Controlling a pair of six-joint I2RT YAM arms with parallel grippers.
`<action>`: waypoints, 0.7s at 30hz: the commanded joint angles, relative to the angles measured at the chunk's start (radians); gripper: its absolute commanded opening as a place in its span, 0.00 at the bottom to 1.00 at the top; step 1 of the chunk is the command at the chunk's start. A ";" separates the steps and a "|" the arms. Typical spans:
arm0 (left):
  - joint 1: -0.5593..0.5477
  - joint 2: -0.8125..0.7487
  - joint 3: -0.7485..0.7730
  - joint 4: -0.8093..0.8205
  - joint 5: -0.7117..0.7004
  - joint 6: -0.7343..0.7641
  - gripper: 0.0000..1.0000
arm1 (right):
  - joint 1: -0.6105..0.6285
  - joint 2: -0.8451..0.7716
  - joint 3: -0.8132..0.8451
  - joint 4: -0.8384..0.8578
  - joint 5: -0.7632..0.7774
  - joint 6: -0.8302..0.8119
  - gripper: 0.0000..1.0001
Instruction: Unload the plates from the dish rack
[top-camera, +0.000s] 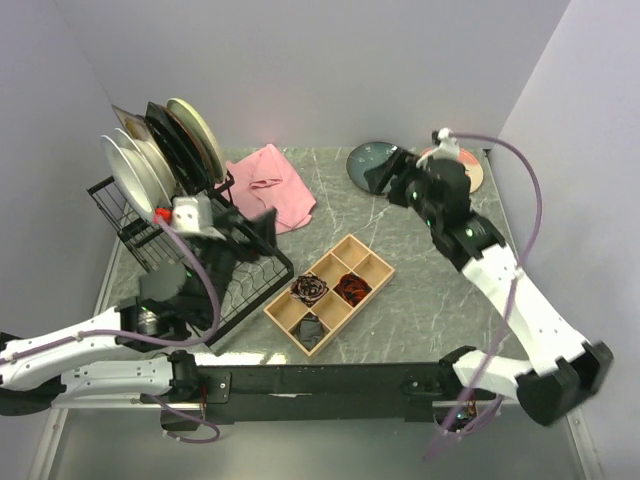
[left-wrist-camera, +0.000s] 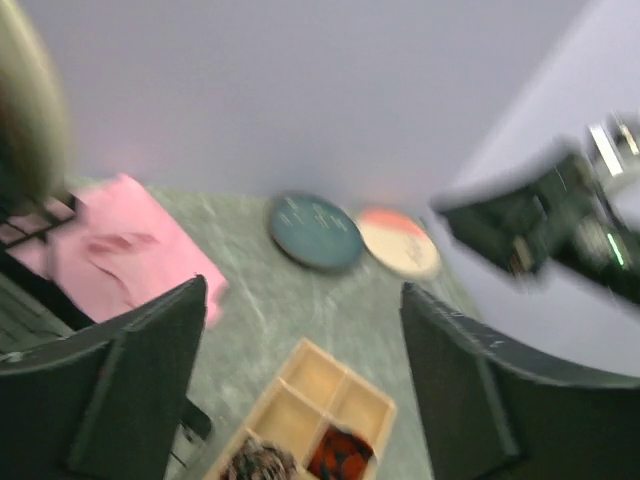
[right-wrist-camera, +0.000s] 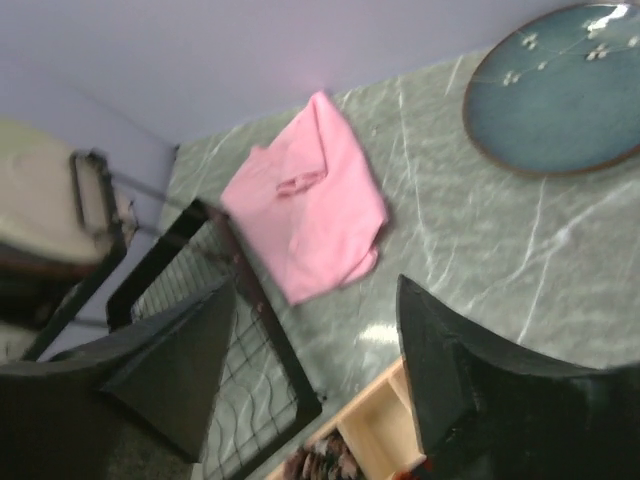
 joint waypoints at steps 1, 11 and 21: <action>0.039 0.067 0.179 0.030 -0.269 0.231 0.79 | 0.101 -0.147 -0.136 -0.007 0.055 -0.045 0.85; 0.453 0.098 0.500 -0.532 -0.187 -0.095 0.66 | 0.156 -0.411 -0.397 0.092 0.020 -0.050 0.99; 0.776 0.164 0.569 -0.691 0.023 -0.155 0.58 | 0.158 -0.489 -0.389 0.107 -0.045 -0.044 0.98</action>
